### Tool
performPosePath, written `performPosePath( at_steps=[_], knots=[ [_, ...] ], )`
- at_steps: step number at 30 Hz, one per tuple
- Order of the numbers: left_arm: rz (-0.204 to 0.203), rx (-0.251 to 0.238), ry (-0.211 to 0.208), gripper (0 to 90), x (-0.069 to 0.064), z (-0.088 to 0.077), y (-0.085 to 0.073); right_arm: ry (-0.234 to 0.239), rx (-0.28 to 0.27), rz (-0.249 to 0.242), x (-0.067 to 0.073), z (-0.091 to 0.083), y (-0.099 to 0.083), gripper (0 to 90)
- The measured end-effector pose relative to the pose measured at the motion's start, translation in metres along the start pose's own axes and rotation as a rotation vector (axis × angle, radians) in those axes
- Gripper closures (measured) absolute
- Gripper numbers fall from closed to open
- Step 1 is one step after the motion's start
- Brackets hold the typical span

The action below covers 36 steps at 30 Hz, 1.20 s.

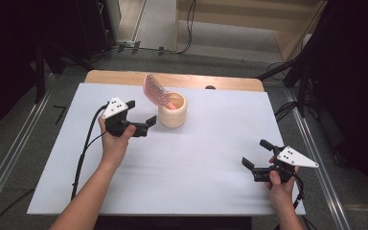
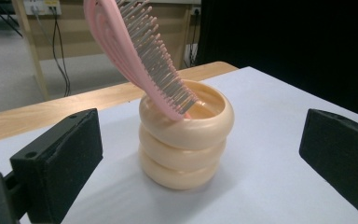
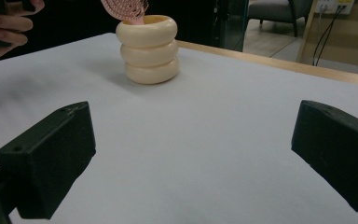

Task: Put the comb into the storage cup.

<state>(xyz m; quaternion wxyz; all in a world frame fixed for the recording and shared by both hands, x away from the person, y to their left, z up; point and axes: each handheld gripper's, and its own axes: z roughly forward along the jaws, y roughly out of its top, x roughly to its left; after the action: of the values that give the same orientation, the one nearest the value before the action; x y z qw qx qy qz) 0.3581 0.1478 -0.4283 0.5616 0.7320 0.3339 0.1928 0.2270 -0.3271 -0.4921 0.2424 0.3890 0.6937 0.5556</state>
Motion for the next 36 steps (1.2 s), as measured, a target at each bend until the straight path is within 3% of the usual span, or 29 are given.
performPosePath(
  at_steps=[17, 36],
  knots=[
    [0.038, 0.001, -0.002, 0.0, -0.004, -0.025, -0.013, -0.001, 0.003, -0.003, 0.001, 0.001, 0.0, 0.0],
    [0.023, -0.005, 0.027, 0.0, 0.003, -0.06, -0.038, -0.005, 0.0, 0.001, 0.002, 0.001, 0.0, 0.0]
  ],
)
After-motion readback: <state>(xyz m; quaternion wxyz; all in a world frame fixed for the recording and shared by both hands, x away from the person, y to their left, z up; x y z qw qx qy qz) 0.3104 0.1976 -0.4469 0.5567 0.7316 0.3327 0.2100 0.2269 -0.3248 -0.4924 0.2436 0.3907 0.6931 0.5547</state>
